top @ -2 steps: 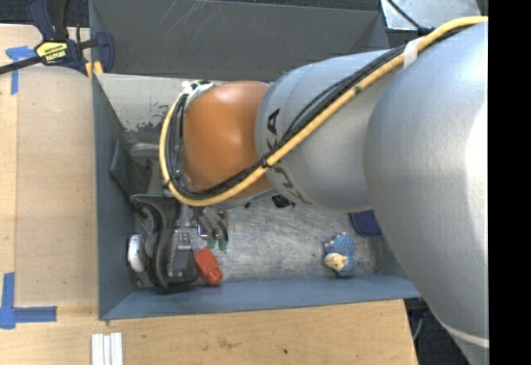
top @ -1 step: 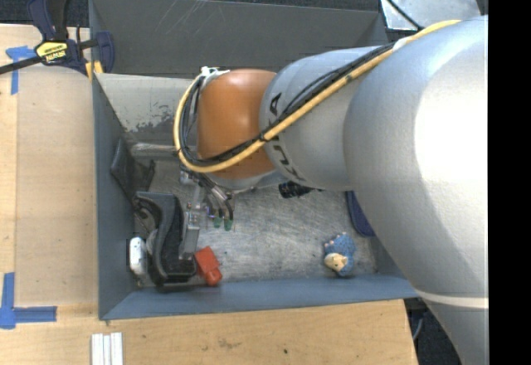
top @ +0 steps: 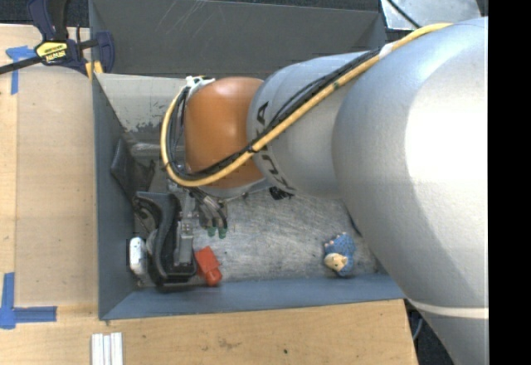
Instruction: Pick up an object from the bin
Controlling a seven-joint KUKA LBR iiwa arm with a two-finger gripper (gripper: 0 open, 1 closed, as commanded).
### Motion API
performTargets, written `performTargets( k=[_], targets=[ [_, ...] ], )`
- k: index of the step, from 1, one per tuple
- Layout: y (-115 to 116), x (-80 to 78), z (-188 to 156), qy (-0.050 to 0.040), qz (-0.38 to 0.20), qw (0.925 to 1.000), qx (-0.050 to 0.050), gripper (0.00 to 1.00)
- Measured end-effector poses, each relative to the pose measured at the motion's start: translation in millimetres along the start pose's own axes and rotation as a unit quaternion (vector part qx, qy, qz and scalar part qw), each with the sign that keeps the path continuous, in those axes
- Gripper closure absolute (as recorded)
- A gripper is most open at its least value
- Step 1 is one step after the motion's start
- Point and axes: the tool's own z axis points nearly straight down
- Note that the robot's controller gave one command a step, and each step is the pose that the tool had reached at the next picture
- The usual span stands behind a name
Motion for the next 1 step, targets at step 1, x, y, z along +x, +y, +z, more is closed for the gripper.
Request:
performTargets(
  k=[1],
  targets=[
    [25.5,29.5,-40.5,-0.0155,-0.111,0.9937,-0.002,0.0]
  ],
)
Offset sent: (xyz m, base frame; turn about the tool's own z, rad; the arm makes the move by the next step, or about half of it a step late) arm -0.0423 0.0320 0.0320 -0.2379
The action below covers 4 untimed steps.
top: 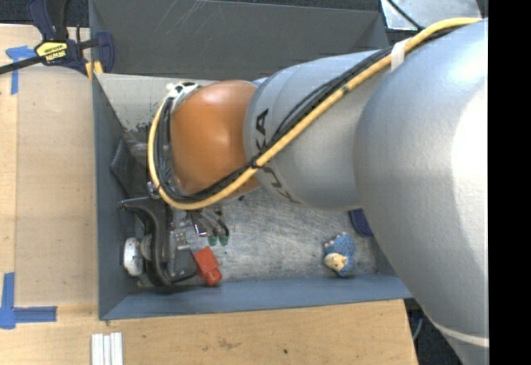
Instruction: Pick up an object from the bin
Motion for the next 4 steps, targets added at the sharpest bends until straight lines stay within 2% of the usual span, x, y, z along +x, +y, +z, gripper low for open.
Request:
performTargets(
  k=[1,2,3,4],
  targets=[
    [-36.0,-4.8,22.8,-0.0202,-0.16,0.9869,-0.001,0.0],
    [-23.1,-77.1,-4.1,0.0159,-0.079,0.9967,-0.003,0.0],
    [-21.5,-55.0,36.2,0.017,0.08,0.9967,0.001,0.0],
    [-89.1,-44.1,28.1,0.0206,0.172,0.9848,0.004,0.0]
  ],
)
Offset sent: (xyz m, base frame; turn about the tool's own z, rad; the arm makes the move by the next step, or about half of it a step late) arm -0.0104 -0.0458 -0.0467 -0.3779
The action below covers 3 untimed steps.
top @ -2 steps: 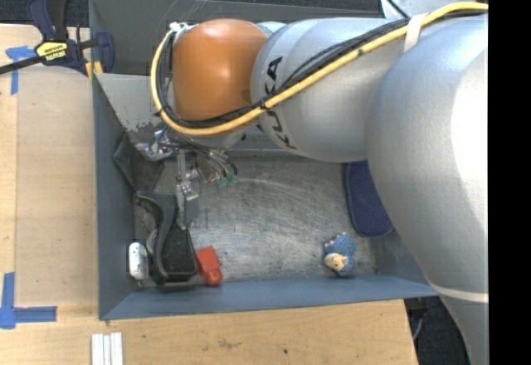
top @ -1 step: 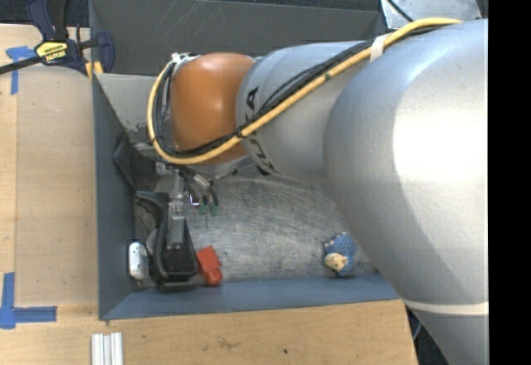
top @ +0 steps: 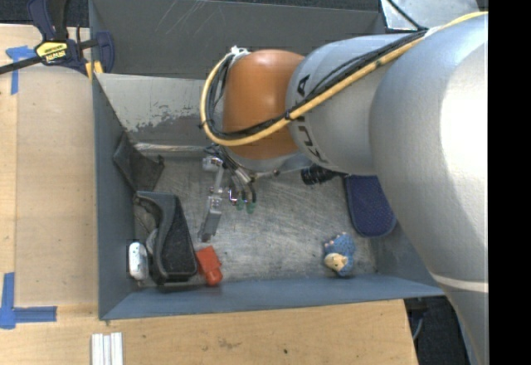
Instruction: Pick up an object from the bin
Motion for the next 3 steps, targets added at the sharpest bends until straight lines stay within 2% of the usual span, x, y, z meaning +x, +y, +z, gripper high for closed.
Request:
performTargets(
  k=[1,2,3],
  targets=[
    [83.1,4.6,-27.5,-0.0019,-0.005,1.0,-0.004,0.0],
    [89.6,-52.4,9.9,-0.0029,-0.191,0.9816,-0.005,0.0],
    [-1.6,-0.6,-42.8,-0.0019,-0.296,0.9553,0.0,0.0]
  ],
)
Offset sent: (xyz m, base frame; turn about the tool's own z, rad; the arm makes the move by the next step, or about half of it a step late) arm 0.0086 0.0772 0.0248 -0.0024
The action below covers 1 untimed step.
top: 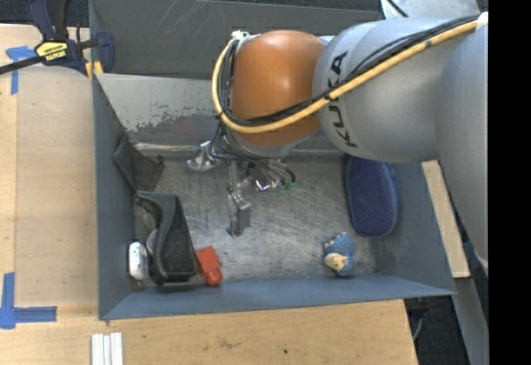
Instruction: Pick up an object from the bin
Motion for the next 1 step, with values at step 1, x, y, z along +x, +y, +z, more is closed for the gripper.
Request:
performTargets(
  k=[1],
  targets=[
    [73.9,35.7,-12.2,0.0017,-0.03,0.9996,-0.003,0.0]
  ],
)
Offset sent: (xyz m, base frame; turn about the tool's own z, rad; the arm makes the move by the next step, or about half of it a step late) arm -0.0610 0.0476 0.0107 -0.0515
